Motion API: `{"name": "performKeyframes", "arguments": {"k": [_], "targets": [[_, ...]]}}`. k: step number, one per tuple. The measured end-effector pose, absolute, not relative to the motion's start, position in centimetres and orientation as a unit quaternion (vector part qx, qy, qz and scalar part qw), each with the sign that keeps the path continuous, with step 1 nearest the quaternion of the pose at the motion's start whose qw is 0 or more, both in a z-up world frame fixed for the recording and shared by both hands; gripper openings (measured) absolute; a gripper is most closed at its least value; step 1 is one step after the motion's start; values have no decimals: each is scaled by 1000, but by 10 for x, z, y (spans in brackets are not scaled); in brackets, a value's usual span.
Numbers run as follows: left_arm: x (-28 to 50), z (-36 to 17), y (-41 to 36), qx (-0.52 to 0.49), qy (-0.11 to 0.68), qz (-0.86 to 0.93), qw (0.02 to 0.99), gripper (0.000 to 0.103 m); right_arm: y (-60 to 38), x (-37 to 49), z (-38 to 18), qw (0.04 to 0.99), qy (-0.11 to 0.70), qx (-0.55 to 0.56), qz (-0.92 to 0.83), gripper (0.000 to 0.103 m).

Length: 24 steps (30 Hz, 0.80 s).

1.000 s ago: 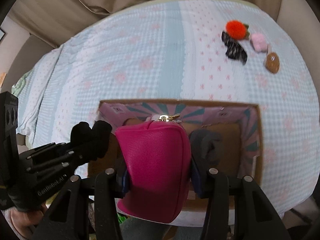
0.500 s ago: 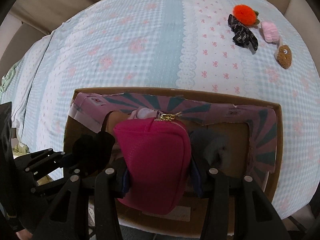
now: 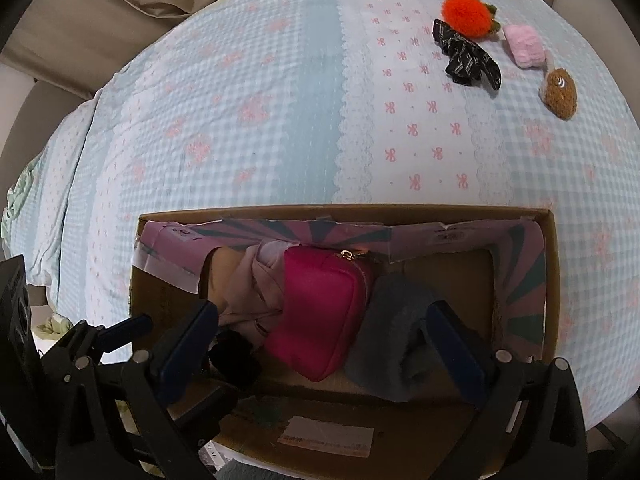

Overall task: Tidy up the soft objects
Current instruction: 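Open the left tool to drop the scrunchie while the right tool releases the pouch, then move both open tools back toward the remaining soft items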

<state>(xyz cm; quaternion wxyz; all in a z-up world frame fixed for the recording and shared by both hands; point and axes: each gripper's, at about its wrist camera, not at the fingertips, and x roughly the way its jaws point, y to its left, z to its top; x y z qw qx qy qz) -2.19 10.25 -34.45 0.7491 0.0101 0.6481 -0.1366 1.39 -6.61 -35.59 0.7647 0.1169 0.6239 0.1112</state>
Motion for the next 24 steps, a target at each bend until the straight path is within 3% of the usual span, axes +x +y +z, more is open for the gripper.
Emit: {"name": "performKeyframes", "arguments": {"k": [11, 24], "targets": [[-24, -321, 110, 7, 639, -128, 759, 103, -67, 10, -341, 768, 621, 107, 115, 103], [-45, -251, 121, -4, 601, -113, 791, 103, -74, -13, -274, 804, 577, 87, 110, 103]]}}
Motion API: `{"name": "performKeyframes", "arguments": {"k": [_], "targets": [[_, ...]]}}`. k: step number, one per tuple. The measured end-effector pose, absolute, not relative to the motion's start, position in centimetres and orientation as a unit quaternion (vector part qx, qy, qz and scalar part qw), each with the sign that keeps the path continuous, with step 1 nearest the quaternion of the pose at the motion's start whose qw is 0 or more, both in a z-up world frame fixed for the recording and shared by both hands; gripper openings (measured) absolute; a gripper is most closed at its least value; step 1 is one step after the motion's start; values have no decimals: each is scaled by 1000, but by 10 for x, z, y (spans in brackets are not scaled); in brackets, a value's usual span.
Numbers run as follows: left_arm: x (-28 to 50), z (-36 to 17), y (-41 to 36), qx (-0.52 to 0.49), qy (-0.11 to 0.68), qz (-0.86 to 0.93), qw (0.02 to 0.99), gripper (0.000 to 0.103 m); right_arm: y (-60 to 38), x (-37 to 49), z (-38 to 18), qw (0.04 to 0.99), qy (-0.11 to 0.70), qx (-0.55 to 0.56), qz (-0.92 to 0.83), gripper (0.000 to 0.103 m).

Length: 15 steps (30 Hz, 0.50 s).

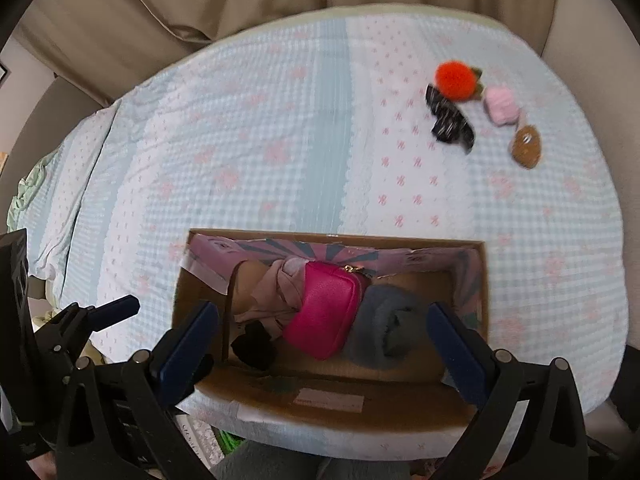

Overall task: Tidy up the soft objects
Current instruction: 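Move both open tools back toward the remaining soft items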

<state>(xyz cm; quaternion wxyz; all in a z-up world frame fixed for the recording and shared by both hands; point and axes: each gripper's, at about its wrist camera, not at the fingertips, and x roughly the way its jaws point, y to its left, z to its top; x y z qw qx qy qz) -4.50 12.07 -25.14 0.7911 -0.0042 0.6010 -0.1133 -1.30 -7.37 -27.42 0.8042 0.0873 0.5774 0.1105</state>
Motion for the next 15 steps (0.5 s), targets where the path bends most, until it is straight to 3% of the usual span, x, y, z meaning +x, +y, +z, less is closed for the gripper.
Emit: {"name": "performKeyframes", "arguments": {"k": [15], "targets": [[-60, -142, 115, 29, 506, -93, 857, 103, -108, -61, -162, 874, 472, 95, 69, 103]]}}
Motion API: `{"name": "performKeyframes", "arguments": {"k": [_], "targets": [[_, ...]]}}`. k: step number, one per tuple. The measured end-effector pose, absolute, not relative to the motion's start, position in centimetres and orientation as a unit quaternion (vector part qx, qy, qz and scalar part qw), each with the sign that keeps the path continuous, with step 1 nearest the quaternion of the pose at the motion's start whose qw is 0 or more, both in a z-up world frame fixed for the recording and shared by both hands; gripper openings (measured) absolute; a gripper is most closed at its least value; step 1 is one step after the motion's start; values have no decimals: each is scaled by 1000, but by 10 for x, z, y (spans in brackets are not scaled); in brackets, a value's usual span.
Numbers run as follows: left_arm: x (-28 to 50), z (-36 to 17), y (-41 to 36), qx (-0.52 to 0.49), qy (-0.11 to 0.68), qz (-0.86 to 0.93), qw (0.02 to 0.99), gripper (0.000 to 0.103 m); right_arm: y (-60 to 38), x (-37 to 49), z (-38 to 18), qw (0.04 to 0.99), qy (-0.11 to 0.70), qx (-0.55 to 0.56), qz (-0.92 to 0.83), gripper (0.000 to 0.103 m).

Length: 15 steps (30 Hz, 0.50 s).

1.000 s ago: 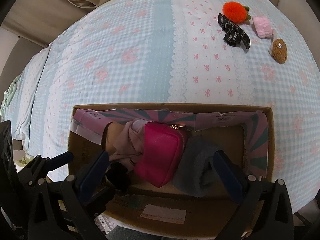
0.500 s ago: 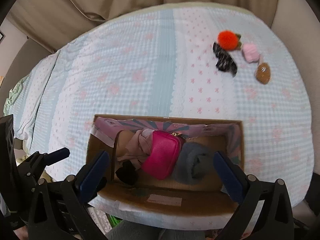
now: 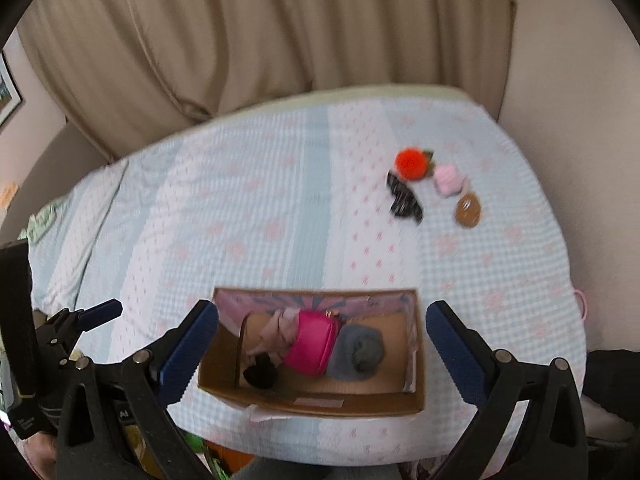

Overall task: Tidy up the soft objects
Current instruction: 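Move both open tools back toward the remaining soft items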

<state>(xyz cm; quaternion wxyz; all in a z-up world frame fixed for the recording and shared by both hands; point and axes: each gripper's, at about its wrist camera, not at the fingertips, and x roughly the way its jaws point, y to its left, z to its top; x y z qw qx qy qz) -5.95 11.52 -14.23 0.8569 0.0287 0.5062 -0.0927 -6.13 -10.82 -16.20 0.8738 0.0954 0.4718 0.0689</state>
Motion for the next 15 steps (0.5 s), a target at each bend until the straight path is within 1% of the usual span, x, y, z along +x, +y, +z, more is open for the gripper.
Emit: {"name": "performKeyframes", "arguments": {"k": [8, 12, 15], "targets": [[-35, -88, 87, 27, 445, -88, 891, 103, -151, -67, -117, 903, 418, 93, 17, 103], [-13, -76, 61, 18, 430, -93, 898, 103, -184, -58, -110, 908, 405, 105, 3, 103], [4, -75, 40, 9, 433, -89, 897, 103, -212, -46, -111, 908, 401, 118, 2, 103]]}}
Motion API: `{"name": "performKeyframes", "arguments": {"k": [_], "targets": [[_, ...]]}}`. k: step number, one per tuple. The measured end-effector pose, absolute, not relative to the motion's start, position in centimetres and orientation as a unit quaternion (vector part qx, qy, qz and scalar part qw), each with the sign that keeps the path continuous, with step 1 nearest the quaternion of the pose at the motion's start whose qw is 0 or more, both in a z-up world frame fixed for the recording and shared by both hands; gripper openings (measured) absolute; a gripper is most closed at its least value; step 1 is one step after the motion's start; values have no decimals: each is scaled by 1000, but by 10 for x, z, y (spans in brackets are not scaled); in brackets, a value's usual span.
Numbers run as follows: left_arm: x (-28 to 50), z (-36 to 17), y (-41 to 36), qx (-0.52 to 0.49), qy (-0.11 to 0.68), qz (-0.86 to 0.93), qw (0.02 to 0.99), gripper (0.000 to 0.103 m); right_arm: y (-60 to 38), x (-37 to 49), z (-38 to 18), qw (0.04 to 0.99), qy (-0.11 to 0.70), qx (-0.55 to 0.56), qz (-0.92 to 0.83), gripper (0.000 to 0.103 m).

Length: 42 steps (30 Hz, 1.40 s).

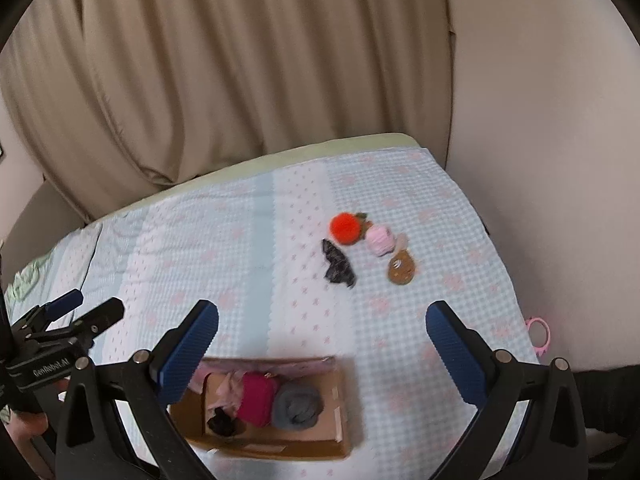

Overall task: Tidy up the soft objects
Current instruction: 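Move both open tools back toward the remaining soft items, then grasp the patterned scrunchie with the left tool while the right tool grasps the brown plush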

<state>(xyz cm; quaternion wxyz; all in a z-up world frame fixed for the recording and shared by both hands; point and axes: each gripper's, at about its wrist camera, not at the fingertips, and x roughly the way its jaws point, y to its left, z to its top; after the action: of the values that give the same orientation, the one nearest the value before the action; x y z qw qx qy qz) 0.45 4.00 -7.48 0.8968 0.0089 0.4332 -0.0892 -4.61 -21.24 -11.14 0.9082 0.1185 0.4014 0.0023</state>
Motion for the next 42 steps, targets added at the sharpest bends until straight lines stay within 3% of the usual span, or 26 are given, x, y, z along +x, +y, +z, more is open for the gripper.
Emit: {"name": "performKeyframes", "arguments": {"k": [14, 27, 31, 36, 42], "targets": [[111, -128, -74, -13, 457, -58, 888, 103, -340, 54, -168, 885, 437, 158, 31, 103], [214, -270, -145, -7, 523, -75, 849, 103, -372, 138, -295, 864, 469, 176, 46, 103], [233, -312, -159, 2, 532, -79, 843, 102, -367, 157, -338, 857, 483, 170, 54, 91], [254, -359, -172, 15, 547, -80, 833, 98, -362, 178, -383, 846, 500, 178, 39, 87], [274, -403, -180, 27, 566, -84, 820, 83, -360, 194, -419, 839, 509, 192, 31, 77]]}}
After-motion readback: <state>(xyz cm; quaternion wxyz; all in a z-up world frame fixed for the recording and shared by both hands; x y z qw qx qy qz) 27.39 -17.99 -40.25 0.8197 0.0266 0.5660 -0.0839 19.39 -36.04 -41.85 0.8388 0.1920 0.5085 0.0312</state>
